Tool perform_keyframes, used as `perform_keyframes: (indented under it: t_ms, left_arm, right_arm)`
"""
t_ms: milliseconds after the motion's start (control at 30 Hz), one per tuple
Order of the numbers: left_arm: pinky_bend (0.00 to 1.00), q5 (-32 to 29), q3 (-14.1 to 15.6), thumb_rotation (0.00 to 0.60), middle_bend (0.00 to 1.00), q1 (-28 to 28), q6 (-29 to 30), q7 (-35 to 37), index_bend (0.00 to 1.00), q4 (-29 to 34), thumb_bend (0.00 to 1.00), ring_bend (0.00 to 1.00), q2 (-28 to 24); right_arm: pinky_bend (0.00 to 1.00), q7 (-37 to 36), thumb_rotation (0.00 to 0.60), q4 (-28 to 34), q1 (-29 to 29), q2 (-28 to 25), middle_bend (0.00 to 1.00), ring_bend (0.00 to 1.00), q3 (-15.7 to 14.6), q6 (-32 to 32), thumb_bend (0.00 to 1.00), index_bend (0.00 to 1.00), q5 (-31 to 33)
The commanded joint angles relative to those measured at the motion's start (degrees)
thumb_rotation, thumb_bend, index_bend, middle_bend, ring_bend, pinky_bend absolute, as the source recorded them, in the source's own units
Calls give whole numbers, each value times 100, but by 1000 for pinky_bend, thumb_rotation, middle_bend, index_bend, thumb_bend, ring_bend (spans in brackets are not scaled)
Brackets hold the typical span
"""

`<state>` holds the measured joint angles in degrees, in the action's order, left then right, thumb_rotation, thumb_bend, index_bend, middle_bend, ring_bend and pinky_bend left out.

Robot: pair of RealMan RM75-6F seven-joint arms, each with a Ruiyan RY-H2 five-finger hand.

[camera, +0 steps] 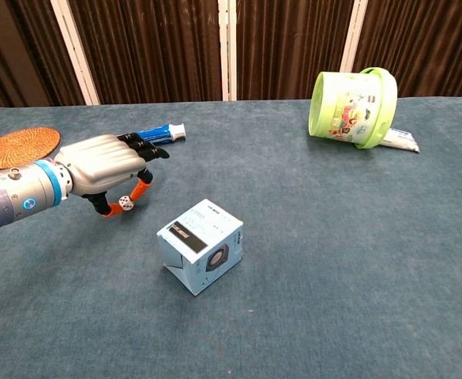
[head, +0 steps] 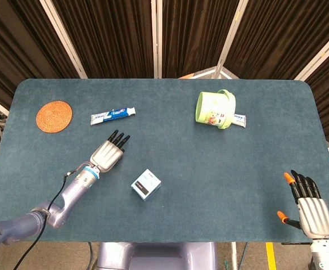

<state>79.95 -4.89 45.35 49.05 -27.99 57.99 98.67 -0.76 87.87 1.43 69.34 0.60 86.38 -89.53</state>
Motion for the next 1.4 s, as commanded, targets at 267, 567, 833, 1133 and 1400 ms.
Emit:
perform_keyframes:
  t_ms: [267, 567, 833, 1133, 1400]
  left_arm:
    - [0, 69, -148, 600, 0, -104, 600, -199, 584, 1180, 365, 0, -678]
    - [0, 172, -124, 600, 0, -372, 1148, -570, 533, 2713, 362, 0, -1575]
    - [0, 144, -71, 600, 0, -591, 1442, -785, 243, 3352, 251, 0, -1974]
    - [0, 357, 198, 600, 0, -1252, 2316, -662, 183, 3997, 235, 0, -2373]
    - [0, 645, 661, 600, 0, -2305, 3488, 221, 118, 4345, 167, 0, -2562]
  right_arm:
    - [0, 52, 600, 9, -20, -4, 0, 0, -41, 74, 73, 0, -108]
    - [0, 70, 600, 97, -83, -38, 0, 0, -70, 197, 74, 0, -178]
    - [0, 120, 600, 119, -141, -43, 0, 0, -115, 321, 73, 0, -291]
    - [0, 225, 600, 100, -228, 3, 0, 0, -193, 504, 73, 0, -493]
    - [0, 65, 600, 185, -230, -105, 0, 0, -110, 560, 73, 0, -435]
